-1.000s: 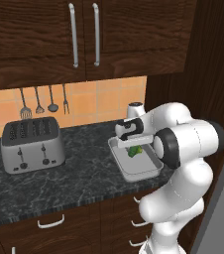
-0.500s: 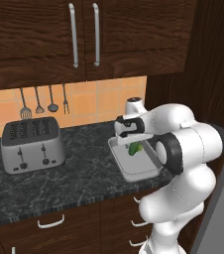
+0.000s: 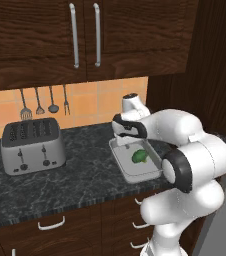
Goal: Place one broccoli and one chicken drumstick in each tupperware on the nearby counter, to pack two identical lunches.
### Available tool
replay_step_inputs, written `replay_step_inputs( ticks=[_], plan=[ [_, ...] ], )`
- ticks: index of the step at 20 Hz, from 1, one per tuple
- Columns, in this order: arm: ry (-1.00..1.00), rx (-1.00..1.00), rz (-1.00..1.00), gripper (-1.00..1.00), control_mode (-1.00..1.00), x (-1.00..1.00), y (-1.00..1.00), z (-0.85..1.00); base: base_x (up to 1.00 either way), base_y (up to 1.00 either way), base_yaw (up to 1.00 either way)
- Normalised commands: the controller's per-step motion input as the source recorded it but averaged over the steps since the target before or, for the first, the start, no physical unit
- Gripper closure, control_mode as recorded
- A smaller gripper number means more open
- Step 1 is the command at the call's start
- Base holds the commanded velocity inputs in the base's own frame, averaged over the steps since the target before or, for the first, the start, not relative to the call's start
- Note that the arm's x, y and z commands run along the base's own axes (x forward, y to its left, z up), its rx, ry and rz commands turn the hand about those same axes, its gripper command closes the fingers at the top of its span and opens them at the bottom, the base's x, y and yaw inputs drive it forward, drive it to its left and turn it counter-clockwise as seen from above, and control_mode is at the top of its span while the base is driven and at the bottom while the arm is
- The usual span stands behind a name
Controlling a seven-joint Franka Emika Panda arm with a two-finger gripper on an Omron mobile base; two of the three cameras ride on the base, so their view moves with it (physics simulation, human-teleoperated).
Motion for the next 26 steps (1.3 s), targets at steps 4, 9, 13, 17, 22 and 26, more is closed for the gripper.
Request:
replay_step_inputs(
  ticks=[4, 9, 13, 17, 22, 26],
  plan=[
    [0.00, 0.00, 0.00, -1.00, -1.00, -1.00, 0.00, -0.03, 0.00, 0.00, 0.00],
    [0.00, 0.00, 0.00, -1.00, -1.00, -1.00, -0.05, 0.05, 0.00, 0.00, 0.00],
    [0.01, 0.03, 0.00, -1.00, -1.00, -1.00, -0.15, 0.37, 0.00, 0.00, 0.00],
    [0.02, 0.08, 0.00, -1.00, -1.00, -0.97, -0.28, 0.51, 0.00, 0.00, 0.00],
    [0.00, 0.14, -0.01, -1.00, -1.00, -0.31, -0.30, 0.96, 0.00, 0.00, 0.00],
    [-0.02, 0.14, -0.02, -1.00, -1.00, -0.49, -0.01, 0.57, 0.00, 0.00, 0.00]
  ],
)
